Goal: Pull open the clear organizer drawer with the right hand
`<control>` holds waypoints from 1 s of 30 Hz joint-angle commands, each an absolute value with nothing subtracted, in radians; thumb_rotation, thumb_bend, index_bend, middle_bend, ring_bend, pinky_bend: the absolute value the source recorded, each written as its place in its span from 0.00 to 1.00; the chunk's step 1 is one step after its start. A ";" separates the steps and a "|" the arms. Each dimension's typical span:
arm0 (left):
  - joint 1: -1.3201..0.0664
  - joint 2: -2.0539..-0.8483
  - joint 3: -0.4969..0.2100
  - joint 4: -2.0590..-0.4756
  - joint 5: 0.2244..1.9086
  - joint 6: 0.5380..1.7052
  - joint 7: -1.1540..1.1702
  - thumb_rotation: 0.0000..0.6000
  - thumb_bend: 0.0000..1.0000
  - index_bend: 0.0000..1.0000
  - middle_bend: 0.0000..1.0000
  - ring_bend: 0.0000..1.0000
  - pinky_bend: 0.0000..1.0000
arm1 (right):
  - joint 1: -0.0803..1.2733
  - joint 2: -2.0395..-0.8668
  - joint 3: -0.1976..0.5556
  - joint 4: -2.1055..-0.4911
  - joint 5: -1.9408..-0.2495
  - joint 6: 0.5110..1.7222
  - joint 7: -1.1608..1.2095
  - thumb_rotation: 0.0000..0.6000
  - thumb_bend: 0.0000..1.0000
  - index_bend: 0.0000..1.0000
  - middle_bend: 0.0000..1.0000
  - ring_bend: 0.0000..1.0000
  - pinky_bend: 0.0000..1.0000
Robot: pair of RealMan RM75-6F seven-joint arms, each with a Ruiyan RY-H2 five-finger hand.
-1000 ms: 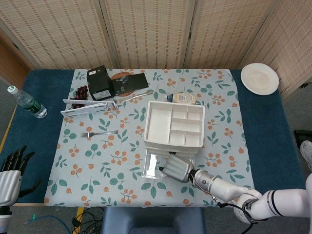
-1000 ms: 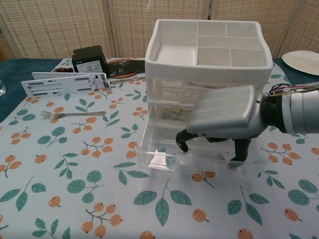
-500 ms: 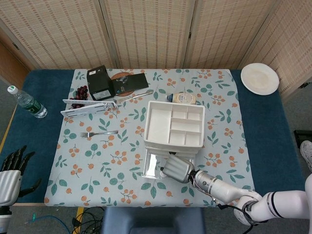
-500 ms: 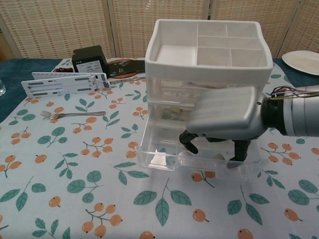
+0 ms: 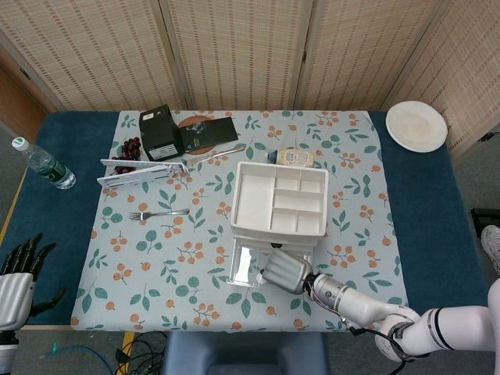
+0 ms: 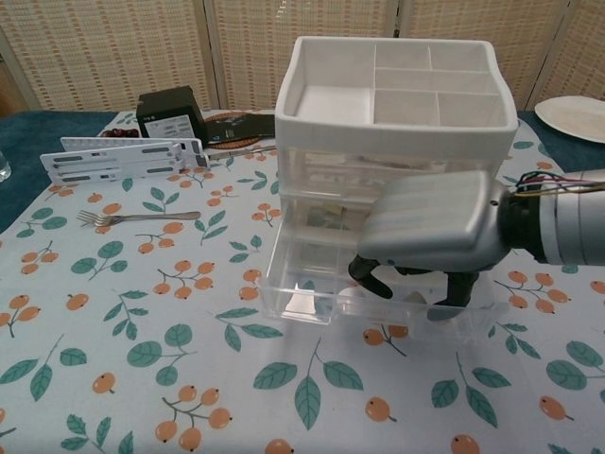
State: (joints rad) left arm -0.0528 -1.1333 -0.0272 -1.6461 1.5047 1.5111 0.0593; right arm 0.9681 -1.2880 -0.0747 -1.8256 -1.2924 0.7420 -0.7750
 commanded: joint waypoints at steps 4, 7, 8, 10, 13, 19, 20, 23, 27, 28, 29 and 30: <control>-0.052 -1.134 -0.026 -1.645 1.504 1.510 0.059 1.00 0.25 0.14 0.00 0.04 0.07 | 0.967 -1.291 -0.074 -1.823 -1.294 0.742 -0.772 1.00 0.23 0.50 1.00 1.00 1.00; -0.053 -1.134 -0.027 -1.645 1.503 1.509 0.059 1.00 0.25 0.14 0.00 0.04 0.07 | 0.967 -1.292 -0.073 -1.822 -1.295 0.741 -0.770 1.00 0.23 0.51 1.00 1.00 1.00; -0.053 -1.134 -0.027 -1.645 1.503 1.509 0.059 1.00 0.25 0.14 0.00 0.04 0.07 | 0.967 -1.293 -0.072 -1.822 -1.295 0.741 -0.769 1.00 0.23 0.51 1.00 1.00 1.00; -0.053 -1.134 -0.027 -1.644 1.503 1.509 0.059 1.00 0.25 0.14 0.00 0.04 0.07 | 0.967 -1.293 -0.073 -1.821 -1.296 0.741 -0.769 1.00 0.23 0.52 1.00 1.00 1.00; -0.053 -1.135 -0.027 -1.644 1.502 1.508 0.058 1.00 0.25 0.14 0.00 0.04 0.07 | 0.967 -1.294 -0.073 -1.819 -1.295 0.739 -0.770 1.00 0.27 0.53 1.00 1.00 1.00; -0.054 -1.136 -0.027 -1.643 1.502 1.507 0.058 1.00 0.25 0.14 0.00 0.04 0.07 | 0.967 -1.295 -0.074 -1.817 -1.291 0.739 -0.774 1.00 0.34 0.55 1.00 1.00 1.00; -0.054 -1.135 -0.026 -1.643 1.502 1.507 0.058 1.00 0.25 0.14 0.00 0.04 0.07 | 0.967 -1.295 -0.073 -1.817 -1.291 0.739 -0.774 1.00 0.36 0.55 1.00 1.00 1.00; -0.054 -1.135 -0.027 -1.644 1.502 1.507 0.057 1.00 0.25 0.14 0.00 0.04 0.07 | 0.966 -1.296 -0.071 -1.817 -1.291 0.741 -0.771 1.00 0.38 0.55 1.00 1.00 1.00; -0.053 -1.135 -0.026 -1.644 1.503 1.508 0.056 1.00 0.25 0.14 0.00 0.04 0.07 | 0.964 -1.294 -0.069 -1.820 -1.298 0.746 -0.765 1.00 0.41 0.57 1.00 1.00 1.00; -0.053 -1.135 -0.026 -1.644 1.503 1.508 0.056 1.00 0.25 0.14 0.00 0.04 0.07 | 0.963 -1.294 -0.068 -1.821 -1.299 0.748 -0.764 1.00 0.41 0.57 1.00 1.00 1.00; -0.053 -1.134 -0.026 -1.644 1.503 1.509 0.057 1.00 0.25 0.14 0.00 0.04 0.07 | 0.963 -1.293 -0.067 -1.821 -1.300 0.750 -0.762 1.00 0.41 0.57 1.00 1.00 1.00; -0.053 -1.134 -0.027 -1.644 1.503 1.509 0.057 1.00 0.25 0.14 0.00 0.04 0.07 | 0.962 -1.292 -0.066 -1.822 -1.303 0.753 -0.761 1.00 0.41 0.57 1.00 1.00 1.00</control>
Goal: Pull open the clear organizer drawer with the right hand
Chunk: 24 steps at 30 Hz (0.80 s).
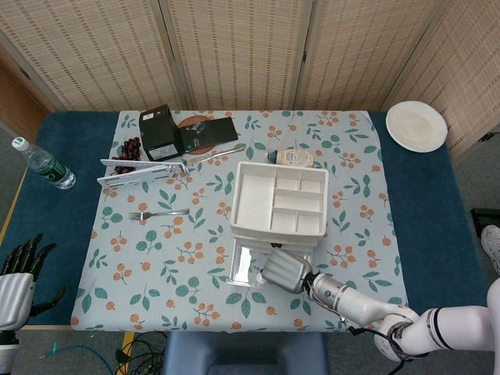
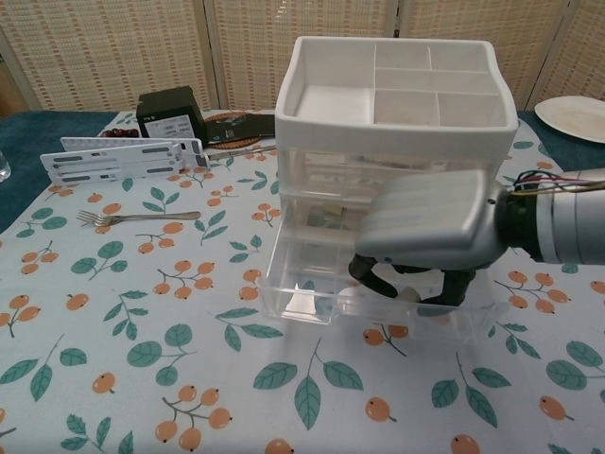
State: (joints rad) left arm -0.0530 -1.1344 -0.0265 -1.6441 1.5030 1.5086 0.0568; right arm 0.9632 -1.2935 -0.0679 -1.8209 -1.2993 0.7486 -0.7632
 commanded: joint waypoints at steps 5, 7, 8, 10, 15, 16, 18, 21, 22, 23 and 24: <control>-0.055 -1.133 -0.028 -1.647 1.505 1.509 0.059 1.00 0.25 0.14 0.00 0.04 0.07 | 0.955 -1.287 -0.055 -1.829 -1.322 0.779 -0.756 1.00 0.41 0.57 1.00 1.00 1.00; -0.057 -1.133 -0.029 -1.649 1.506 1.508 0.061 1.00 0.25 0.14 0.00 0.04 0.07 | 0.948 -1.279 -0.046 -1.838 -1.340 0.804 -0.753 1.00 0.41 0.57 1.00 1.00 1.00; -0.058 -1.133 -0.029 -1.650 1.506 1.508 0.062 1.00 0.25 0.14 0.00 0.04 0.07 | 0.945 -1.276 -0.043 -1.842 -1.347 0.813 -0.751 1.00 0.41 0.57 1.00 1.00 1.00; -0.059 -1.133 -0.030 -1.652 1.507 1.507 0.065 1.00 0.25 0.14 0.00 0.04 0.07 | 0.935 -1.269 -0.037 -1.850 -1.368 0.837 -0.745 1.00 0.41 0.57 1.00 1.00 1.00; -0.062 -1.130 -0.031 -1.658 1.511 1.507 0.070 1.00 0.25 0.14 0.00 0.04 0.07 | 0.902 -1.232 -0.030 -1.884 -1.426 0.903 -0.713 1.00 0.41 0.58 1.00 1.00 1.00; -0.062 -1.129 -0.032 -1.660 1.511 1.507 0.070 1.00 0.25 0.14 0.00 0.04 0.07 | 0.894 -1.222 -0.031 -1.892 -1.439 0.916 -0.707 1.00 0.41 0.58 1.00 1.00 1.00; -0.063 -1.127 -0.032 -1.663 1.513 1.508 0.071 1.00 0.25 0.14 0.00 0.04 0.07 | 0.875 -1.201 -0.034 -1.909 -1.465 0.947 -0.694 1.00 0.41 0.58 1.00 1.00 1.00; -0.064 -1.125 -0.033 -1.667 1.517 1.511 0.074 1.00 0.25 0.14 0.00 0.04 0.07 | 0.835 -1.159 -0.043 -1.938 -1.503 1.001 -0.665 1.00 0.41 0.58 1.00 1.00 1.00; -0.065 -1.123 -0.034 -1.669 1.517 1.511 0.075 1.00 0.25 0.14 0.00 0.04 0.07 | 0.817 -1.141 -0.050 -1.948 -1.520 1.022 -0.652 1.00 0.41 0.58 1.00 1.00 1.00; -0.066 -1.122 -0.035 -1.670 1.517 1.512 0.075 1.00 0.25 0.14 0.00 0.04 0.07 | 0.803 -1.127 -0.057 -1.955 -1.534 1.039 -0.642 1.00 0.41 0.58 1.00 1.00 1.00; -0.066 -1.122 -0.036 -1.671 1.517 1.512 0.076 1.00 0.25 0.14 0.00 0.04 0.07 | 0.788 -1.113 -0.064 -1.961 -1.549 1.057 -0.632 1.00 0.41 0.58 1.00 1.00 1.00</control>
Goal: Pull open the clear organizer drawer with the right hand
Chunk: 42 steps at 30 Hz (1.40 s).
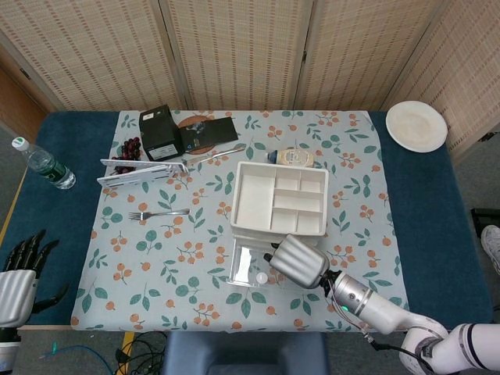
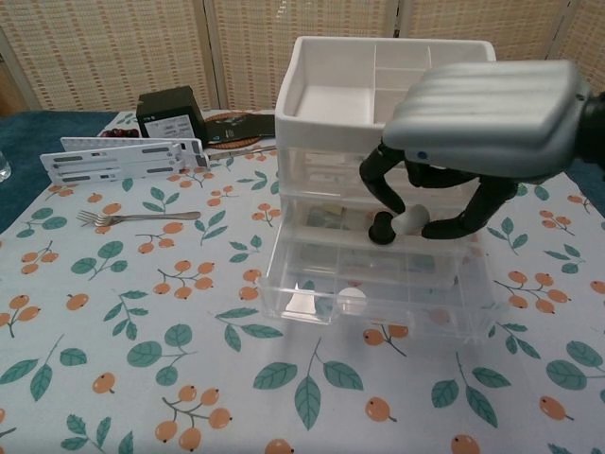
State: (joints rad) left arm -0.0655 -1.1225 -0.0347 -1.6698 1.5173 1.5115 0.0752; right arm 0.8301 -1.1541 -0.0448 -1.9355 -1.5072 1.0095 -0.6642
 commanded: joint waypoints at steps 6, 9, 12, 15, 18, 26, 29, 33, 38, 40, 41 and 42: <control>-0.071 -1.122 -0.037 -1.677 1.520 1.509 0.080 1.00 0.25 0.14 0.00 0.04 0.07 | 0.663 -1.034 -0.128 -1.969 -1.626 1.177 -0.550 1.00 0.41 0.58 1.00 1.00 1.00; -0.075 -1.126 -0.036 -1.679 1.524 1.504 0.085 1.00 0.25 0.14 0.00 0.04 0.07 | 0.605 -1.020 -0.157 -1.950 -1.646 1.218 -0.512 1.00 0.41 0.58 1.00 1.00 1.00; -0.081 -1.130 -0.037 -1.683 1.529 1.502 0.090 1.00 0.25 0.14 0.00 0.04 0.07 | 0.561 -1.025 -0.169 -1.915 -1.640 1.236 -0.471 1.00 0.41 0.58 1.00 1.00 1.00; -0.083 -1.131 -0.037 -1.686 1.532 1.502 0.094 1.00 0.25 0.14 0.00 0.04 0.07 | 0.536 -1.050 -0.174 -1.866 -1.627 1.226 -0.431 1.00 0.41 0.58 1.00 1.00 1.00; -0.084 -1.131 -0.038 -1.690 1.533 1.503 0.098 1.00 0.25 0.14 0.00 0.04 0.07 | 0.523 -1.101 -0.166 -1.792 -1.601 1.190 -0.391 1.00 0.41 0.58 1.00 1.00 1.00; -0.078 -1.125 -0.035 -1.693 1.526 1.507 0.101 1.00 0.25 0.14 0.00 0.04 0.07 | 0.522 -1.243 -0.114 -1.643 -1.546 1.119 -0.324 1.00 0.41 0.58 1.00 1.00 1.00; -0.075 -1.124 -0.032 -1.692 1.524 1.509 0.100 1.00 0.25 0.14 0.00 0.04 0.07 | 0.521 -1.289 -0.101 -1.593 -1.543 1.107 -0.300 1.00 0.41 0.58 1.00 1.00 1.00; -0.071 -1.123 -0.031 -1.689 1.520 1.512 0.097 1.00 0.25 0.14 0.00 0.04 0.07 | 0.516 -1.332 -0.084 -1.533 -1.539 1.103 -0.267 1.00 0.41 0.58 1.00 1.00 1.00; -0.069 -1.123 -0.030 -1.690 1.522 1.514 0.096 1.00 0.25 0.14 0.00 0.04 0.07 | 0.511 -1.370 -0.074 -1.483 -1.534 1.094 -0.243 1.00 0.41 0.58 1.00 1.00 1.00; -0.070 -1.125 -0.029 -1.691 1.525 1.515 0.097 1.00 0.25 0.14 0.00 0.04 0.07 | 0.511 -1.383 -0.071 -1.471 -1.529 1.084 -0.253 1.00 0.41 0.58 1.00 1.00 1.00; -0.070 -1.124 -0.029 -1.691 1.525 1.515 0.098 1.00 0.25 0.14 0.00 0.04 0.07 | 0.510 -1.388 -0.070 -1.467 -1.527 1.081 -0.256 1.00 0.41 0.58 1.00 1.00 1.00; -0.070 -1.124 -0.029 -1.691 1.526 1.515 0.099 1.00 0.25 0.14 0.00 0.04 0.07 | 0.509 -1.393 -0.070 -1.464 -1.524 1.075 -0.258 1.00 0.41 0.58 1.00 1.00 1.00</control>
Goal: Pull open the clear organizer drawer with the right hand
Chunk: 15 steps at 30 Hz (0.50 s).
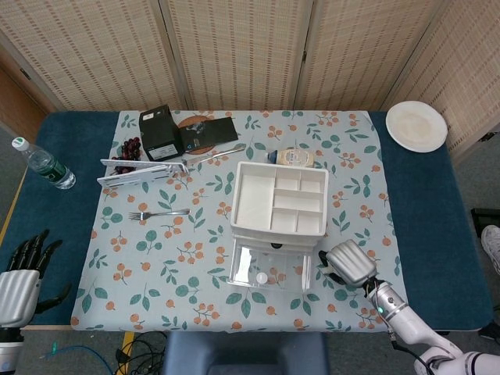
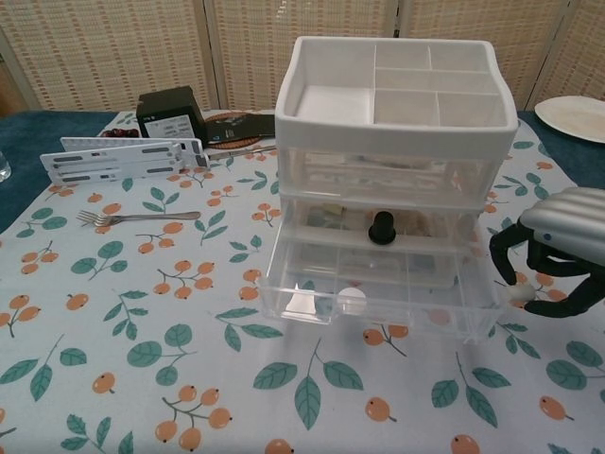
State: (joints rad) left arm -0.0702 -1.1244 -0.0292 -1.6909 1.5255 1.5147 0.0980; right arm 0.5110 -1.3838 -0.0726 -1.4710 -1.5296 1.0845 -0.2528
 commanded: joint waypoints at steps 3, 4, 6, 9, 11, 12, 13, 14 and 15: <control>-0.071 -1.122 -0.030 -1.691 1.523 1.514 0.098 1.00 0.25 0.14 0.00 0.04 0.07 | 0.507 -1.400 -0.068 -1.455 -1.516 1.064 -0.261 1.00 0.41 0.55 1.00 1.00 1.00; -0.071 -1.122 -0.031 -1.691 1.523 1.514 0.098 1.00 0.25 0.14 0.00 0.04 0.07 | 0.506 -1.401 -0.066 -1.453 -1.513 1.062 -0.260 1.00 0.41 0.53 1.00 1.00 1.00; -0.072 -1.123 -0.030 -1.691 1.522 1.511 0.098 1.00 0.25 0.14 0.00 0.04 0.07 | 0.505 -1.400 -0.063 -1.452 -1.509 1.059 -0.261 1.00 0.41 0.47 1.00 1.00 1.00; -0.074 -1.124 -0.030 -1.692 1.522 1.508 0.100 1.00 0.25 0.14 0.00 0.04 0.07 | 0.503 -1.393 -0.060 -1.455 -1.507 1.058 -0.263 1.00 0.41 0.41 1.00 1.00 1.00; -0.075 -1.124 -0.031 -1.693 1.522 1.506 0.100 1.00 0.25 0.14 0.00 0.04 0.07 | 0.502 -1.387 -0.058 -1.459 -1.506 1.057 -0.265 1.00 0.41 0.38 1.00 1.00 1.00; -0.076 -1.125 -0.031 -1.693 1.523 1.506 0.101 1.00 0.25 0.14 0.00 0.04 0.07 | 0.501 -1.382 -0.058 -1.462 -1.506 1.058 -0.266 1.00 0.41 0.36 1.00 1.00 1.00; -0.077 -1.126 -0.031 -1.693 1.523 1.505 0.102 1.00 0.25 0.14 0.00 0.04 0.07 | 0.499 -1.377 -0.057 -1.466 -1.506 1.059 -0.266 1.00 0.41 0.35 0.99 1.00 1.00; -0.078 -1.126 -0.032 -1.693 1.522 1.503 0.102 1.00 0.25 0.14 0.00 0.04 0.07 | 0.498 -1.371 -0.056 -1.472 -1.506 1.062 -0.267 1.00 0.41 0.33 0.99 1.00 1.00; -0.079 -1.126 -0.032 -1.693 1.522 1.503 0.102 1.00 0.25 0.14 0.00 0.04 0.07 | 0.495 -1.363 -0.055 -1.479 -1.508 1.068 -0.269 1.00 0.41 0.33 0.98 1.00 1.00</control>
